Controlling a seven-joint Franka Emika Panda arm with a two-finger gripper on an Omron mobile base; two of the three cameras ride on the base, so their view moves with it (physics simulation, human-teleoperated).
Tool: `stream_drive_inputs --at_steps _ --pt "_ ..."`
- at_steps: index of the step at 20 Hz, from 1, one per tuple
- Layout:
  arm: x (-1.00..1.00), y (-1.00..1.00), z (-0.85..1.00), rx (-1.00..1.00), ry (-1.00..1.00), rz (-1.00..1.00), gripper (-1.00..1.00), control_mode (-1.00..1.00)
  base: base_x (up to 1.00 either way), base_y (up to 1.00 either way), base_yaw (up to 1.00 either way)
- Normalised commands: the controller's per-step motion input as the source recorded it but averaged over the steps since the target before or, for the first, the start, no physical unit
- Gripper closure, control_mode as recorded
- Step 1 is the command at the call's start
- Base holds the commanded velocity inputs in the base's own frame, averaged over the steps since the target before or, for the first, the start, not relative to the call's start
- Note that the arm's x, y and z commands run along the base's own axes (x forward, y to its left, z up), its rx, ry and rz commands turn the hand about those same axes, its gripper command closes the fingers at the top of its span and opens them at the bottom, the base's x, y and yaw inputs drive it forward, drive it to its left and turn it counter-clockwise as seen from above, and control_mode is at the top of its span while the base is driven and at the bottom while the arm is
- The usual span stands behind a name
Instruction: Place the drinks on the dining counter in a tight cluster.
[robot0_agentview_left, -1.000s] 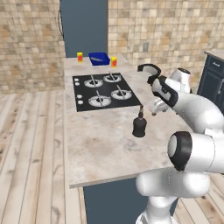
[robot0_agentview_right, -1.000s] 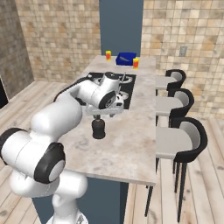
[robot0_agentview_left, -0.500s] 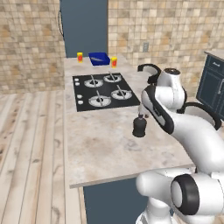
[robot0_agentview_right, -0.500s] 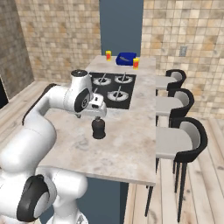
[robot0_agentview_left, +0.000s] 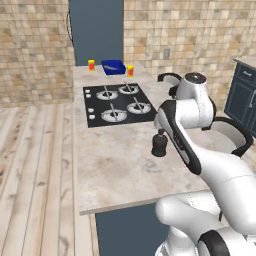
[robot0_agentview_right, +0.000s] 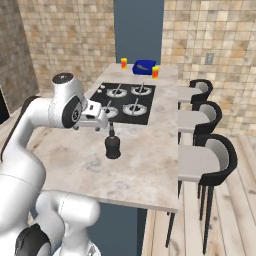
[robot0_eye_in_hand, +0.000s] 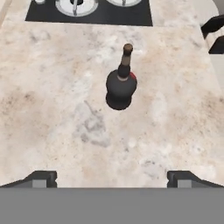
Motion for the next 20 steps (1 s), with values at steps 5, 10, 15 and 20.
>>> stream_drive_inputs --at_steps 5,10,15,20 --pt "-0.02 0.00 0.00 0.00 -0.01 0.00 -1.00 -1.00 0.00 0.00 0.00" --pt "-0.04 0.00 0.00 0.00 -0.01 0.00 -1.00 -1.00 0.00 0.00 0.00" --pt "-0.17 0.00 0.00 0.00 -0.05 0.00 -1.00 1.00 -0.33 0.00 0.00" --pt "0.00 0.00 0.00 0.00 0.00 0.00 -1.00 1.00 -0.89 0.35 0.05"
